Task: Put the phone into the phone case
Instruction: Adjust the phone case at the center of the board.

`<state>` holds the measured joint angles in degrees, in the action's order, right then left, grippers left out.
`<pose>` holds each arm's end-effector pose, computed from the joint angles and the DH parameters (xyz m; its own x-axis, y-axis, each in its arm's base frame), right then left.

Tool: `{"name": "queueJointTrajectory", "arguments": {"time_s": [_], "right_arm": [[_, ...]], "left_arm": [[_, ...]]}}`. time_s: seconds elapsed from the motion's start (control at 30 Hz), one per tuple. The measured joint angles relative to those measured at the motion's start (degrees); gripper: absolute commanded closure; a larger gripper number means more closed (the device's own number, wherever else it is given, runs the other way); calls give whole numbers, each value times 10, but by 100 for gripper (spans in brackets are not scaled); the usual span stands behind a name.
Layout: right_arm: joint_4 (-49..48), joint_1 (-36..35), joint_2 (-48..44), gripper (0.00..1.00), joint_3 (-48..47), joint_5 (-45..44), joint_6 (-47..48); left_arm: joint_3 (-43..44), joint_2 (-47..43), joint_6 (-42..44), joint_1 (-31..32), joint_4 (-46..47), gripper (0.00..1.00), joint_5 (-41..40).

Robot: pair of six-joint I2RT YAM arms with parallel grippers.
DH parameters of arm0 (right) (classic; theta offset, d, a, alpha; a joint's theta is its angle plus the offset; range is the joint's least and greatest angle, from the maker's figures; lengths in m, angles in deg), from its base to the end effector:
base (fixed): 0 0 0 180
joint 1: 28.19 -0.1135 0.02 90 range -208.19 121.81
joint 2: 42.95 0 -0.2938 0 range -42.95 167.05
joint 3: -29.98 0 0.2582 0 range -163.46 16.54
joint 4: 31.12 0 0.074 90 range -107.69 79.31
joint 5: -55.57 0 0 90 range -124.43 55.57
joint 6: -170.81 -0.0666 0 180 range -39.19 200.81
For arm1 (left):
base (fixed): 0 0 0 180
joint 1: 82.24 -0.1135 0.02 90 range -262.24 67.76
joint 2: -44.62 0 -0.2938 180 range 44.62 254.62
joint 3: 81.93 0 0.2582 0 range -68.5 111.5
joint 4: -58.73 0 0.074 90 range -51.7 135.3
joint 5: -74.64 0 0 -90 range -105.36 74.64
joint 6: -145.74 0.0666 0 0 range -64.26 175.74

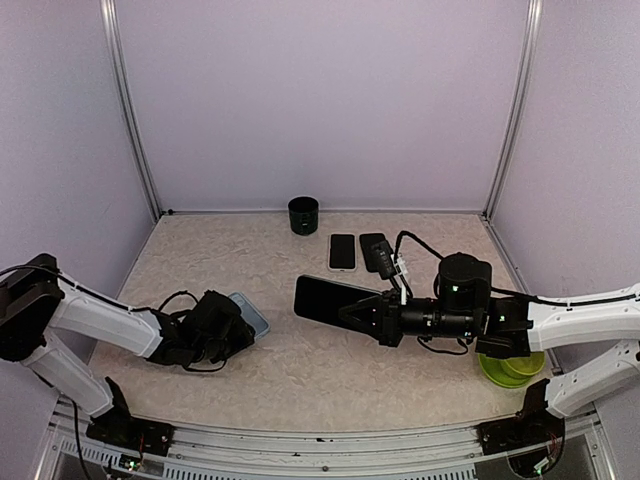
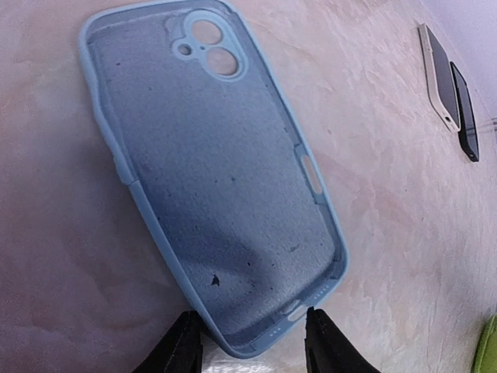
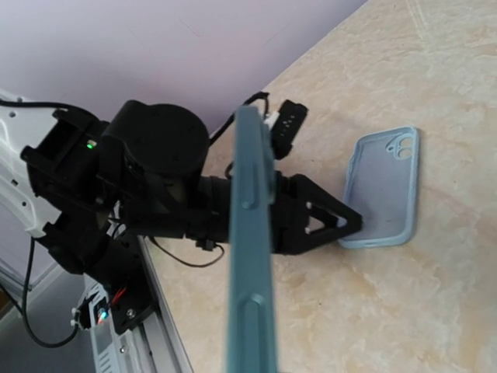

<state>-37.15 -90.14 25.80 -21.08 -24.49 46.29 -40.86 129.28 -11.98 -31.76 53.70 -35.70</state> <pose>0.1292 0.2668 0.2807 -0.6160 0.0310 -0.7872 -0.7279 0.3598 0.5837 0.1896 -0.1934 0.1256 -0.7150 -0.4967 -0.4920 -0.2230 0.8290 -0.5128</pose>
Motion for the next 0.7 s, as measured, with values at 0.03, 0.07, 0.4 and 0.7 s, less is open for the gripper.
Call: {"name": "queueJointTrajectory", "arguments": {"time_s": [0.03,0.07,0.4,0.7], "right_arm": [[0,0,0,100,0,0,0],[1,1,0,100,0,0,1],[35,5,-16,100,0,-8,9],[53,7,-47,100,0,-20,19]], "left_arm": [[5,8,1,3,6,55,3],[12,19,3,6,14,55,6],[103,137,44,15,96,57,54],[87,48,82,-22,64,57,42]]}}
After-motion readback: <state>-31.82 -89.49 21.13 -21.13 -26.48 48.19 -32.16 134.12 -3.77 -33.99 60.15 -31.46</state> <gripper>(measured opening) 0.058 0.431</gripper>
